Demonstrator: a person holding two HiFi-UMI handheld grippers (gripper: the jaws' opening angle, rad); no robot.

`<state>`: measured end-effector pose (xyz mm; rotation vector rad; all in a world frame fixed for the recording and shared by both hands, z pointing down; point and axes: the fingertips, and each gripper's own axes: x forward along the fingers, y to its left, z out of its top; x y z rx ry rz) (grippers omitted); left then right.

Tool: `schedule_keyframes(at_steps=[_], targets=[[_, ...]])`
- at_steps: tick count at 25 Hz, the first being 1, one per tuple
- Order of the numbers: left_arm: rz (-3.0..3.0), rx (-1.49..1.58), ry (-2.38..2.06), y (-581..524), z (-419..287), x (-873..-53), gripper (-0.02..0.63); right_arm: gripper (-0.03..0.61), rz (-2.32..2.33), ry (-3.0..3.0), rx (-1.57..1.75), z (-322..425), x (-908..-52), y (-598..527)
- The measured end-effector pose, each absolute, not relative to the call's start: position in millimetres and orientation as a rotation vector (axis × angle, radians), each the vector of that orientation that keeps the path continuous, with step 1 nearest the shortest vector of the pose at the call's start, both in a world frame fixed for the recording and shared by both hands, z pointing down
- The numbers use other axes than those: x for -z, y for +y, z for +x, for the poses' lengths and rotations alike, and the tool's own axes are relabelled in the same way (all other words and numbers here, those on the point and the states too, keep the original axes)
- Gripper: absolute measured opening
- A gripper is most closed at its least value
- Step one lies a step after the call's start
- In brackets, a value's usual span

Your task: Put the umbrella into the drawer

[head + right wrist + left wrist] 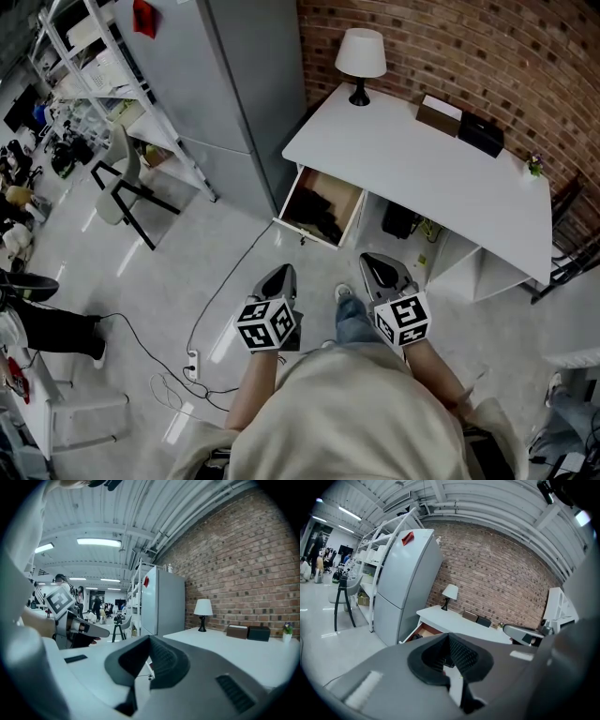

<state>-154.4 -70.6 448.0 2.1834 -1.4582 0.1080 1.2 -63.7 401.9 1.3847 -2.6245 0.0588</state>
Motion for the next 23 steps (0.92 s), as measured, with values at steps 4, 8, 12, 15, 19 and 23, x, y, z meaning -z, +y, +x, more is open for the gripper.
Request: schedule_keyframes(at_steps=[4, 8, 12, 15, 19, 23], targets=[[2.169, -0.105, -1.456, -71.5, -154.0, -450.5, 0.012, 0.0, 1.398, -2.613, -0.05, 3.4, -402.4, -63.7], [2.157, -0.093, -1.451, -72.9, -154.1, -449.4, 0.012, 0.0, 1.4, -2.614, -0.06, 4.9, -401.1, -65.4], [2.159, -0.092, -1.436, -74.3, -150.8, -449.9, 0.012, 0.0, 1.412, -2.62, -0.068, 6.8, -400.5, -68.3], [2.16, -0.082, -1.43, -77.9, -149.2, -449.2, 0.012, 0.0, 1.42, -2.623, -0.071, 8.4, -400.8, -72.4], [2.154, -0.073, -1.418, -84.7, -147.6, -450.3, 0.012, 0.0, 1.415, -2.62, -0.075, 9.6, -402.4, -79.7], [2.135, -0.068, -1.408, -95.2, -146.4, -454.4, 0.012, 0.0, 1.404, -2.621, -0.076, 10.1, -404.2, -91.4]])
